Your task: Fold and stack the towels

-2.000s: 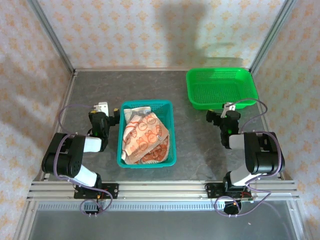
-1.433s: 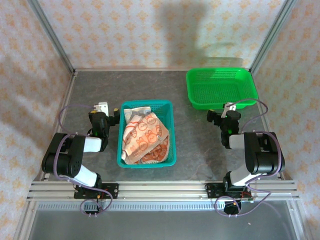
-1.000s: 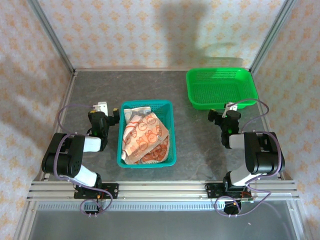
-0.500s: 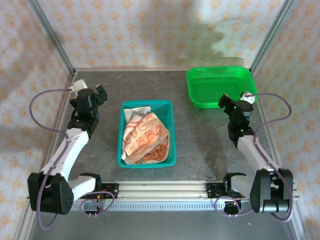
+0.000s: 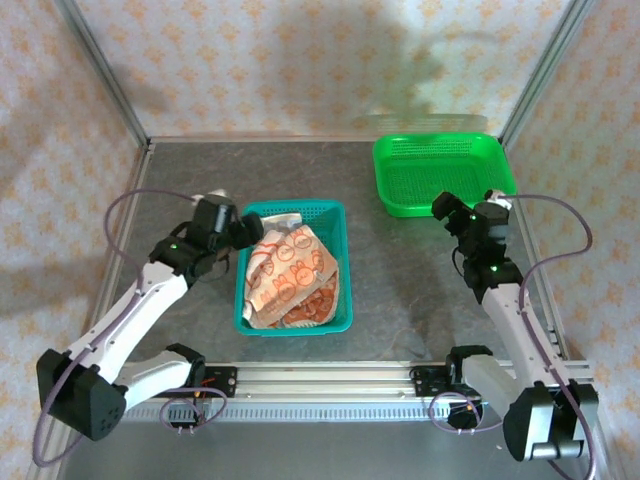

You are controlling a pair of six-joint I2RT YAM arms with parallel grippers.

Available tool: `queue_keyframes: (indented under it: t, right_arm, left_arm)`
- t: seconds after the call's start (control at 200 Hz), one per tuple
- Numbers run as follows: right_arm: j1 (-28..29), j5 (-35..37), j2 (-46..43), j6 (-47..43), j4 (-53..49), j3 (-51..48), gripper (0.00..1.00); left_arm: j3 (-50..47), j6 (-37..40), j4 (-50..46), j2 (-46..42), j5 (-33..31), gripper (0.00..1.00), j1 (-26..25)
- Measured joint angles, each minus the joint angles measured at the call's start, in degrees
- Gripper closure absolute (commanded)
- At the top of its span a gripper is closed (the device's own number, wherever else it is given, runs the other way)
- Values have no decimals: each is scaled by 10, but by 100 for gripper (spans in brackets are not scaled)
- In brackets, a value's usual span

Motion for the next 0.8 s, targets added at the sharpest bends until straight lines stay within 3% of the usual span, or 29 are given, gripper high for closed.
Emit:
queue_keyframes:
  t: [0.13, 0.26, 0.39, 0.475, 0.59, 0.801]
  right_arm:
    - [35, 0, -8, 6, -21, 0, 1]
    - [73, 3, -7, 8, -37, 1, 1]
    - [120, 15, -7, 8, -49, 3, 1]
    - [136, 21, -5, 8, -52, 6, 1]
    - [150, 31, -4, 8, -56, 12, 1]
    - [159, 40, -1, 8, -69, 22, 1]
  left_arm:
    - [24, -14, -36, 45, -12, 23, -114]
    - [37, -17, -57, 113, -18, 24, -166]
    - [43, -14, -75, 181, -17, 26, -191]
    - [45, -14, -75, 217, -10, 41, -204]
    - [44, -24, -69, 261, -7, 49, -207]
    - [63, -25, -60, 344, -6, 71, -164]
